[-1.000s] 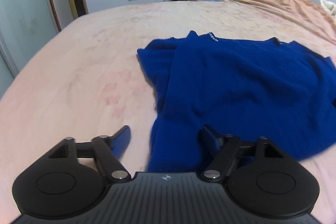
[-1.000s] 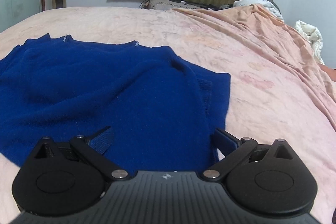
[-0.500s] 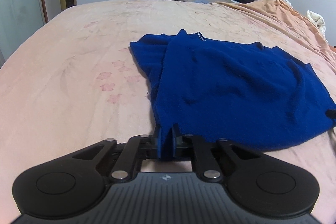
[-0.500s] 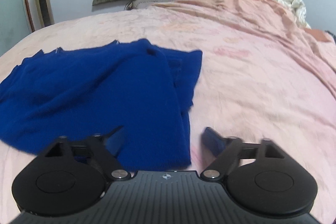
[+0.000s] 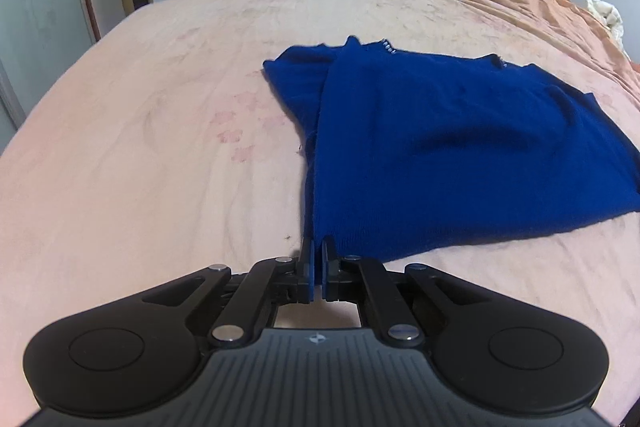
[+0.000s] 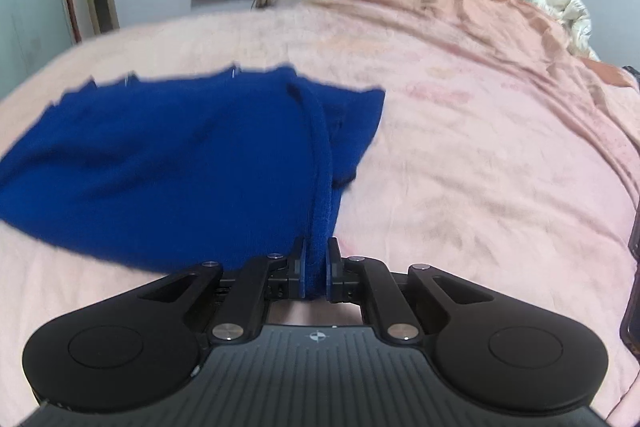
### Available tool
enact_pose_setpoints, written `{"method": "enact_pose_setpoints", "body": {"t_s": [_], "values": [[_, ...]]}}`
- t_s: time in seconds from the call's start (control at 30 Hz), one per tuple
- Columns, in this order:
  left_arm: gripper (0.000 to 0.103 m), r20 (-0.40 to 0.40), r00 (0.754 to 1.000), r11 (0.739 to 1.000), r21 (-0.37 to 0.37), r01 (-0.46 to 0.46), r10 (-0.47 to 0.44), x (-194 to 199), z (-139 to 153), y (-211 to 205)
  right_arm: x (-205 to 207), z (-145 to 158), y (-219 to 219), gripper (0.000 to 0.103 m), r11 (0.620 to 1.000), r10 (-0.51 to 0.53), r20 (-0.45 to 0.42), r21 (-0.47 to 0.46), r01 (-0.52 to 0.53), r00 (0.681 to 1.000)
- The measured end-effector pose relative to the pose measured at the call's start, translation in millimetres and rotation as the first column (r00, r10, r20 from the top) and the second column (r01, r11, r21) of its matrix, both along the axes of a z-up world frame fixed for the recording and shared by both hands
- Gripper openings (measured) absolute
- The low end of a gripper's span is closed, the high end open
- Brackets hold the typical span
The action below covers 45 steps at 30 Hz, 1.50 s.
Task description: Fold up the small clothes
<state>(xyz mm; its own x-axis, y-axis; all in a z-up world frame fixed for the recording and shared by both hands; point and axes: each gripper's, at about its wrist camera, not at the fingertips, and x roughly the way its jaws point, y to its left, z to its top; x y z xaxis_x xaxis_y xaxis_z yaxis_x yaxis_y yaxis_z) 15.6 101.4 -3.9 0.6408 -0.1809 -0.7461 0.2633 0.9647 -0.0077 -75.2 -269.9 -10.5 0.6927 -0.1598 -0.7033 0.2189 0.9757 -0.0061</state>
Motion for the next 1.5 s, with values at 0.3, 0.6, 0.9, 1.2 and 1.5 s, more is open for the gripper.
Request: {"method": "enact_pose_setpoints", "body": {"t_s": [0.3,0.6,0.9,1.2,1.5], "values": [[0.005,0.062,0.995,0.997,-0.011,-0.081,0.081,16,34,-1,14,36,30,0.048,0.998,0.039,0.183,-0.048,-0.030,0.982],[0.006,0.005,0.999,0.996,0.076,-0.055,0.054,36,-3,-53,60,-3,83,0.053,0.981,0.193,0.068,0.008,-0.194,0.979],[0.007,0.045,0.998,0.991,0.126,-0.054,0.049,28,-6,-61,47,-6,87,0.062,0.984,0.177,0.068,-0.016,-0.177,0.982],[0.007,0.058,0.997,0.989,0.137,-0.053,0.046,26,-7,-63,46,-7,93,0.068,0.981,0.193,0.064,-0.023,-0.192,0.979],[0.013,0.062,0.996,0.990,0.119,-0.069,0.062,23,-6,-61,44,-5,96,0.070,0.980,0.199,0.068,-0.027,-0.198,0.978]]}}
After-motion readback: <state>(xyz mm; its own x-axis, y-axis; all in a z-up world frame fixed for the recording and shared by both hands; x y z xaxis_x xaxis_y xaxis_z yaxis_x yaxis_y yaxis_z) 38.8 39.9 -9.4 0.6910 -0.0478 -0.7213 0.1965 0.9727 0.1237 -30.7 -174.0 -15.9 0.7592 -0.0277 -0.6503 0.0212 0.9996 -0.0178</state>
